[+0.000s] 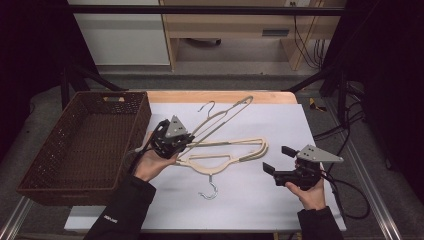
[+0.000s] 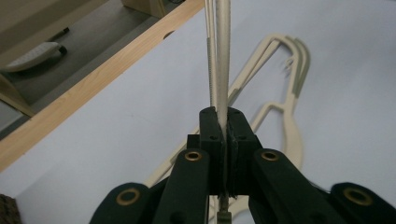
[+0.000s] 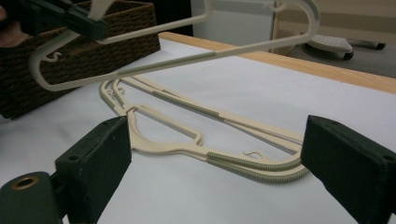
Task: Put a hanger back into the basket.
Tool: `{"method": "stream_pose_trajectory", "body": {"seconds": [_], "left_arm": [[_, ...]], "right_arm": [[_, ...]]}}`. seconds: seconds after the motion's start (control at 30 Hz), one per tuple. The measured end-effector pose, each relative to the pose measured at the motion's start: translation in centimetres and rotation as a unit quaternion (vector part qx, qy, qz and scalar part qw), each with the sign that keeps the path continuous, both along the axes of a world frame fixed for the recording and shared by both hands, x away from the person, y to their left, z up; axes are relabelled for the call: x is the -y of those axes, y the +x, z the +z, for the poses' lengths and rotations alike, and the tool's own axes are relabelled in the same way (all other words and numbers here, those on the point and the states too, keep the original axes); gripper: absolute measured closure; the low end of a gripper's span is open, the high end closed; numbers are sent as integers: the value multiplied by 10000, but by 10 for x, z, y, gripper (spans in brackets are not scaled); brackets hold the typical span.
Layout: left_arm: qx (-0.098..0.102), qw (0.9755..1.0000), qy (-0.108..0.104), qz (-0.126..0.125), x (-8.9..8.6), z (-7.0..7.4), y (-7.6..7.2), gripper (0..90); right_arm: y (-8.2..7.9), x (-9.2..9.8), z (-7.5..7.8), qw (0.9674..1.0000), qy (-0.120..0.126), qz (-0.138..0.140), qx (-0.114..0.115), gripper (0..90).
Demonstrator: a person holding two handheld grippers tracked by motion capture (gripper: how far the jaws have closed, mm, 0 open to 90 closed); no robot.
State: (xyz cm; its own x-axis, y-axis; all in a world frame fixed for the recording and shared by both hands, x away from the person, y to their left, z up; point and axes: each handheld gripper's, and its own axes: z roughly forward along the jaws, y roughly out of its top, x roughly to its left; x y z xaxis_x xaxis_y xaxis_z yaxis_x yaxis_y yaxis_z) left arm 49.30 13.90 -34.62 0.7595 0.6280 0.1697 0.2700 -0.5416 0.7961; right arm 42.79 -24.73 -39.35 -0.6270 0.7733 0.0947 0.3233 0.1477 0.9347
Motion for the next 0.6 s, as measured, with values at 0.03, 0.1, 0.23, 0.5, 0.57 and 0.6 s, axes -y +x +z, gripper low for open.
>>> {"method": "stream_pose_trajectory", "body": {"seconds": [0.03,0.1,0.23,0.5,0.57,0.6], "left_arm": [[0,10000,0,0,0,0,0,871],[-73,9998,-148,52,-7,8,-7,871],[-144,9990,-414,113,-21,24,-21,871],[26,9975,-693,145,-61,62,-52,871],[89,9978,-638,163,-66,67,-54,871],[115,9972,-714,189,-72,71,-57,871]], "right_arm": [[0,0,0,10000,0,0,0,77],[-1,0,1,10000,26,-41,15,68],[-3,1,1,9999,42,-71,75,61],[-6,1,3,9996,53,-216,151,41],[-6,1,3,9996,49,-220,157,41],[-6,1,3,9996,46,-220,165,40]]}}
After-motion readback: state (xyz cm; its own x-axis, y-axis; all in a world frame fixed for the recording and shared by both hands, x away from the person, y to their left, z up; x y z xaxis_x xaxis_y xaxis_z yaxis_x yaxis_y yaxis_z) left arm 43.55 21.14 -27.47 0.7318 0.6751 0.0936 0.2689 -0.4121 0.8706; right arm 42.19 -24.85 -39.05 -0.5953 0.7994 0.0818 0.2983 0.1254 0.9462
